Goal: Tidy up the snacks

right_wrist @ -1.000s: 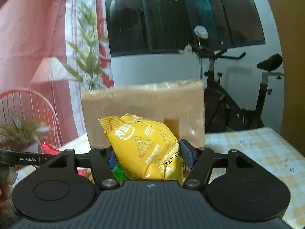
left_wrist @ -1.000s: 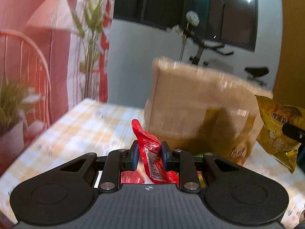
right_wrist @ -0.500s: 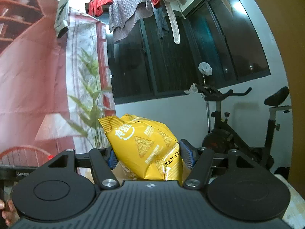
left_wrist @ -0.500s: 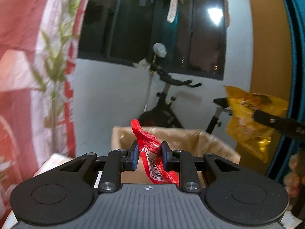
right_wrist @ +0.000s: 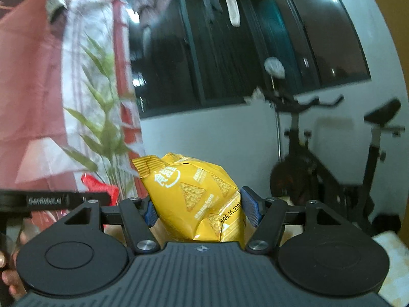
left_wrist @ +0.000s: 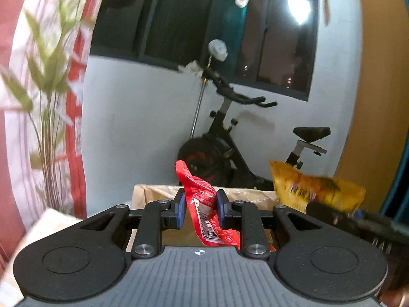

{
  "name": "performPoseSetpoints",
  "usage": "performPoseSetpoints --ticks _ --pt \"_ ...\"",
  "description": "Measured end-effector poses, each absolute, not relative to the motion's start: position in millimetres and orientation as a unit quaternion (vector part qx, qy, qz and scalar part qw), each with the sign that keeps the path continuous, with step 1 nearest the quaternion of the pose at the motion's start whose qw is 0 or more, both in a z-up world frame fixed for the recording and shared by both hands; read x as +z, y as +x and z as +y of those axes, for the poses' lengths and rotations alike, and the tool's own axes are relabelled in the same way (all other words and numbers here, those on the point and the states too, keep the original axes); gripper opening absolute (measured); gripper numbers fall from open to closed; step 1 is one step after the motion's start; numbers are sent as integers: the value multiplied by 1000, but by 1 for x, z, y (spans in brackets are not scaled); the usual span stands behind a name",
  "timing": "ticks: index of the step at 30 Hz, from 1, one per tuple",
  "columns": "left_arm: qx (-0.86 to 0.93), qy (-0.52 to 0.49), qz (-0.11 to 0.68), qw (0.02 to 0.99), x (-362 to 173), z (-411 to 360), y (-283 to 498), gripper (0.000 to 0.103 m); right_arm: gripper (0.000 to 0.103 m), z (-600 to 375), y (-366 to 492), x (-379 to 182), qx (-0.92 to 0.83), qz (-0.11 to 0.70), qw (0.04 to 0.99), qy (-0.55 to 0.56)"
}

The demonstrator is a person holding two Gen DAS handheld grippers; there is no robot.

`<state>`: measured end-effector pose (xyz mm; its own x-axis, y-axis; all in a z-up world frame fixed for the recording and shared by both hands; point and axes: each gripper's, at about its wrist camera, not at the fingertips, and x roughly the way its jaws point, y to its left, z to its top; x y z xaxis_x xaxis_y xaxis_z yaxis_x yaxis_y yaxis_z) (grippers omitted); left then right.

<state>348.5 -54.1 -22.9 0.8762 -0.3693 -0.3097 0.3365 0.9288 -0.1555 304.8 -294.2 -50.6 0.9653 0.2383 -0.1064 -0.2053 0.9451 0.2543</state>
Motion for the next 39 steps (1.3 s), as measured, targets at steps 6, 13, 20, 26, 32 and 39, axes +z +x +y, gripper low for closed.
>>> performPoseSetpoints --ticks 6,13,20,26,32,39 --pt "-164 -40 195 966 -31 -54 362 55 70 -288 321 -60 117 95 982 114" --pt "-156 -39 197 967 -25 -37 350 66 84 -289 319 -60 112 118 980 116" --pt "-138 -36 198 970 -22 -3 319 66 84 -301 283 -58 110 105 983 106" --pt "-113 -33 208 971 -29 35 286 65 84 -312 244 -66 110 94 984 103" --pt "-90 -22 236 967 -58 58 261 65 84 -312 213 -94 102 106 984 105" --pt "-77 -44 263 961 -101 62 243 65 84 -291 197 -147 102 172 976 86"
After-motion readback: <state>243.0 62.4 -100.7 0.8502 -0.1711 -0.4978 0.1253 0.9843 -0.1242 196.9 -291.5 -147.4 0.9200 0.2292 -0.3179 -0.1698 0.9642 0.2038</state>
